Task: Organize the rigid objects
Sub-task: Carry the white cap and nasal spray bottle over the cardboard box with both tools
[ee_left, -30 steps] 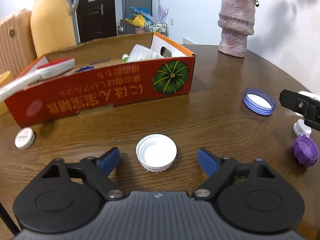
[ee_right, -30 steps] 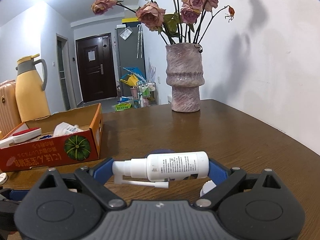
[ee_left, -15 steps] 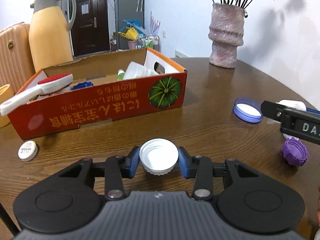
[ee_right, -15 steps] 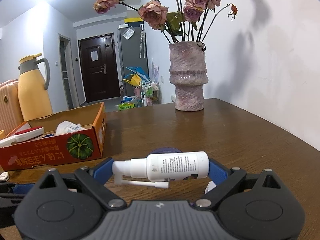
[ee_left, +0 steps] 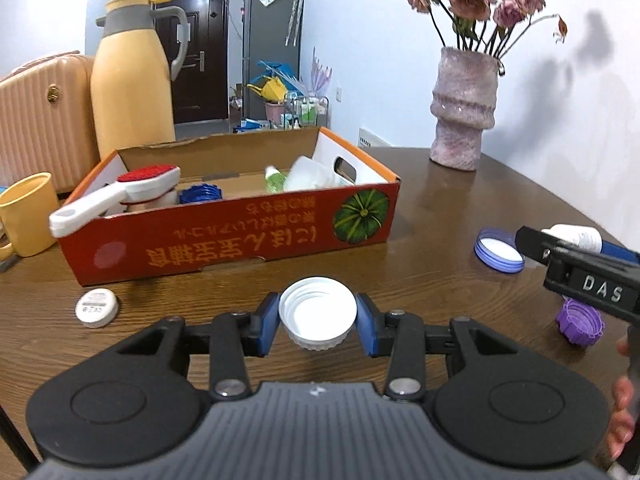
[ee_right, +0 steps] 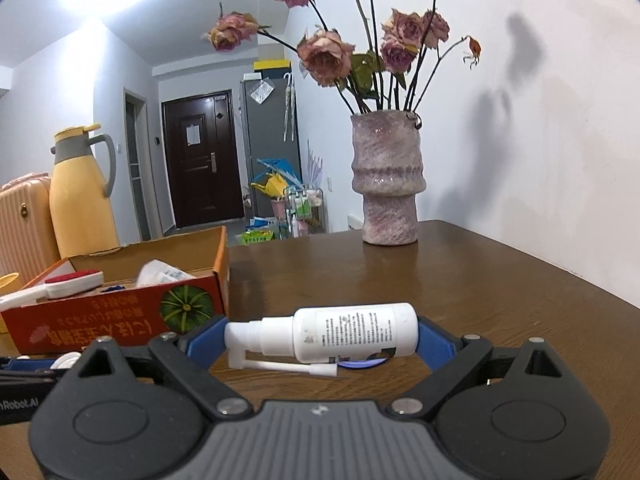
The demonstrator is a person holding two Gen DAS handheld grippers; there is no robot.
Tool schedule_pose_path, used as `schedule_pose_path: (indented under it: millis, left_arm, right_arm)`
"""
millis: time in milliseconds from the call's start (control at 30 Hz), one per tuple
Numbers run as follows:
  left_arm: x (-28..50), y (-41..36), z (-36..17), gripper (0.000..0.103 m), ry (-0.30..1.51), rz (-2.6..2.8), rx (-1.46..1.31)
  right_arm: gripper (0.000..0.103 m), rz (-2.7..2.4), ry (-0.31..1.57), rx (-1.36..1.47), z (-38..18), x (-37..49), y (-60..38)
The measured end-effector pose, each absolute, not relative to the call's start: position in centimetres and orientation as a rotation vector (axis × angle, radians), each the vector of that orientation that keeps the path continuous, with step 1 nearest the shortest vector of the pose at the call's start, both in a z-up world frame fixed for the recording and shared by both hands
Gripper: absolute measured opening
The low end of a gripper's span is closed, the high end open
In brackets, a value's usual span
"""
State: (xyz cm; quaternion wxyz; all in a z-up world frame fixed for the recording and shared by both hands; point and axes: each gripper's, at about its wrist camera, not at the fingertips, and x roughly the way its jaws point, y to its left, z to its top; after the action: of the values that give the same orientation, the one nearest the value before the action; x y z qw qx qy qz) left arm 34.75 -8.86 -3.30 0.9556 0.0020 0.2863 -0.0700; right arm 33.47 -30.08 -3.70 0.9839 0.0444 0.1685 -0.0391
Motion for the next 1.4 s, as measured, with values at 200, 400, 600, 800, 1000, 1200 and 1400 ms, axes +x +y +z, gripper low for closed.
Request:
schedule_pose_path:
  millis: [200, 400, 600, 800, 1000, 1200, 1400]
  left_arm:
    - [33.7, -6.8, -2.4, 0.041, 0.541, -0.13, -0.008]
    - [33.0, -4.5, -1.7, 0.041, 0.508, -0.105, -0.014]
    - [32.6, -2.2, -1.0, 0.041, 0.483, -0.082, -0.037]
    - [32.5, -0.5, 0.1, 0.041, 0.438, -0.058, -0.057]
    - [33.2, 1.1, 1.3, 0.041, 0.411, -0.027, -0.092]
    - [34.1, 2.0, 2.2, 0.041, 0.382, 0.0, -0.102]
    - [35.7, 3.1, 3.0, 0.041, 0.364, 0.029, -0.125]
  right_arm:
    - [0.097, -0.049, 0.316, 0.08, -3.4, 32.6, -27.1]
    - [0.097, -0.019, 0.291, 0.081, -3.0, 32.0, -24.4]
    - [0.097, 0.0, 0.275, 0.091, -2.4, 32.0, -22.5]
    - [0.097, 0.018, 0.258, 0.083, -1.7, 32.5, -20.7]
    - [0.097, 0.037, 0.235, 0.079, -1.0, 33.2, -19.2]
    - [0.097, 0.056, 0.228, 0.068, -0.5, 34.2, -17.9]
    - [0.097, 0.065, 0.205, 0.067, 0.0, 35.9, -16.8]
